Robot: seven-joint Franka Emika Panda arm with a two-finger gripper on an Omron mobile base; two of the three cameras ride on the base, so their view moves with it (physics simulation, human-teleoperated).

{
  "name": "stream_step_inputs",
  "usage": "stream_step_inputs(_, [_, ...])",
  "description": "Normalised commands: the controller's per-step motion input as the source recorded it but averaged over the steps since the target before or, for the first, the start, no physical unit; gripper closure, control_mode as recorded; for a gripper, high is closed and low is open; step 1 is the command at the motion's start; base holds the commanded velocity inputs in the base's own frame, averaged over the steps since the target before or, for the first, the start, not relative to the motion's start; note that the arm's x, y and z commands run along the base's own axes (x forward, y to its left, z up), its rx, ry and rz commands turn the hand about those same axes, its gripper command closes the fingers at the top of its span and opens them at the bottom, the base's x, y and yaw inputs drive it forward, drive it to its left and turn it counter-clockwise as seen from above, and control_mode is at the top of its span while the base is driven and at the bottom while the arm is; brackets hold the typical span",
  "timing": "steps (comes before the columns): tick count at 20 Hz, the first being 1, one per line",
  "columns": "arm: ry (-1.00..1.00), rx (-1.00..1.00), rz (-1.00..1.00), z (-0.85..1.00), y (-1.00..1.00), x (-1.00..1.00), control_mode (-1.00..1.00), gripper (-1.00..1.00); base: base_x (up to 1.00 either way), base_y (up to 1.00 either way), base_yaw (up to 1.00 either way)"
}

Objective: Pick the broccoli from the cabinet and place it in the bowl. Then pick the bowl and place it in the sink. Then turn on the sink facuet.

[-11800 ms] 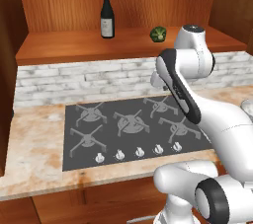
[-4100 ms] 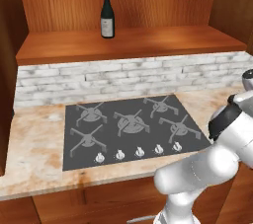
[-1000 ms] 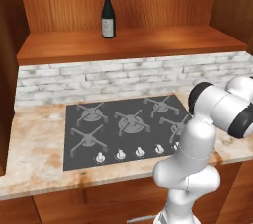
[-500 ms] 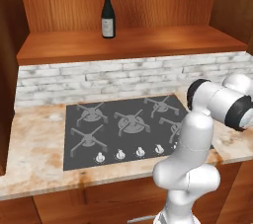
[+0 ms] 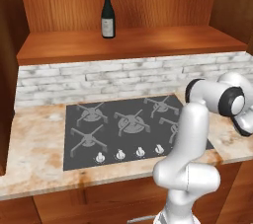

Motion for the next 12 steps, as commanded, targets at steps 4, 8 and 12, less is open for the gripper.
stream_step_inputs(4, [0.09, 0.00, 0.07, -0.23, -0.16, 0.03, -1.00, 1.00, 0.00, 0.00, 0.00])
stream_step_inputs(8, [0.11, 0.00, 0.05, -0.17, -0.01, 0.02, -1.00, 1.00, 0.00, 0.00, 0.00])
stream_step_inputs(12, [0.09, 0.00, 0.00, 0.00, 0.01, 0.00, -1.00, 1.00, 0.00, 0.00, 0.00])
